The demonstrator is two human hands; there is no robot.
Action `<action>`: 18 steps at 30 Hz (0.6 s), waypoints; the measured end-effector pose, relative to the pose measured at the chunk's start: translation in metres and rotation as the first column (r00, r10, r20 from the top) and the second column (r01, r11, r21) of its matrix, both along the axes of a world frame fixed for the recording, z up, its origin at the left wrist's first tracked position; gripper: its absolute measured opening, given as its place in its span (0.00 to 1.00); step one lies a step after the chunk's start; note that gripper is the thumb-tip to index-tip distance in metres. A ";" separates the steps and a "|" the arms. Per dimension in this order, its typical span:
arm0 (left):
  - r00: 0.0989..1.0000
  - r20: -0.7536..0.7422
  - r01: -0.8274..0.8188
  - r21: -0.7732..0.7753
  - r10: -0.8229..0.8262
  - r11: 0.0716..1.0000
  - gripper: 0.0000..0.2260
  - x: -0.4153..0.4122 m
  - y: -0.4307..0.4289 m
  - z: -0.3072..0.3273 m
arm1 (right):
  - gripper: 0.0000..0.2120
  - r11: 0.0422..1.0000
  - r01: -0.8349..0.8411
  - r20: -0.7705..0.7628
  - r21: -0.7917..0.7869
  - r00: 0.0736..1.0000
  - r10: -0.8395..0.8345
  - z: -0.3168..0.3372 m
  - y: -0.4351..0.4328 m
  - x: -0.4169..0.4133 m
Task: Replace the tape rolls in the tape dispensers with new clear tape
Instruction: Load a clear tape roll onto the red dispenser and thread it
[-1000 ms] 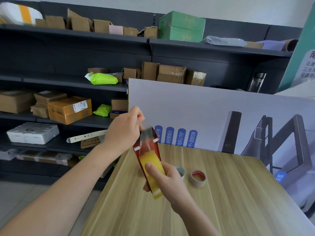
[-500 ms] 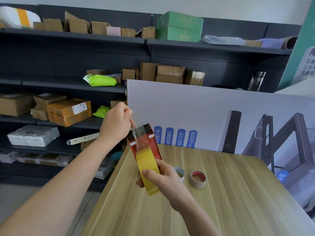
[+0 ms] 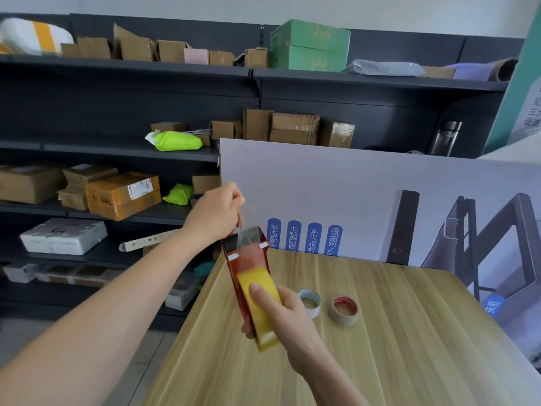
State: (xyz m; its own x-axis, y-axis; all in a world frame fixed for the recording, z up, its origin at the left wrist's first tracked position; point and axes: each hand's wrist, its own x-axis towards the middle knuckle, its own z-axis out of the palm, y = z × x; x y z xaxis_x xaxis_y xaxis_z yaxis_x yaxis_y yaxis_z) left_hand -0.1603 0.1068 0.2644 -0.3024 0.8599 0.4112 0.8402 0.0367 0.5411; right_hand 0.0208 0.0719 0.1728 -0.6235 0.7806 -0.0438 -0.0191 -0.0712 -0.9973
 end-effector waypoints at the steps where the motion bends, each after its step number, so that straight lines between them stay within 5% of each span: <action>1: 0.999 -0.037 -0.001 0.010 0.001 1.000 0.08 0.001 0.002 -0.002 | 0.14 1.000 -0.014 0.009 0.007 1.000 0.014 0.000 0.001 0.000; 6: 0.987 -0.158 0.040 0.099 -0.024 0.994 0.07 0.006 0.011 -0.013 | 0.11 0.998 -0.066 0.045 0.013 0.997 0.066 0.002 0.005 0.002; 18: 0.985 -0.136 -0.098 0.076 0.108 0.992 0.08 -0.009 0.016 -0.030 | 0.22 0.999 0.017 0.060 0.039 0.998 -0.019 -0.002 0.007 0.006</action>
State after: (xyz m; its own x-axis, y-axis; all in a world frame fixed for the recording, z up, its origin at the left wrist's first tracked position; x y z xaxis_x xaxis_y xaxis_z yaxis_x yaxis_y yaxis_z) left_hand -0.1697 0.1224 0.2345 -0.3233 0.7952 0.5129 0.9012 0.0934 0.4232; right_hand 0.0265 0.0790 0.1712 -0.6065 0.7935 -0.0504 0.0404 -0.0326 -0.9987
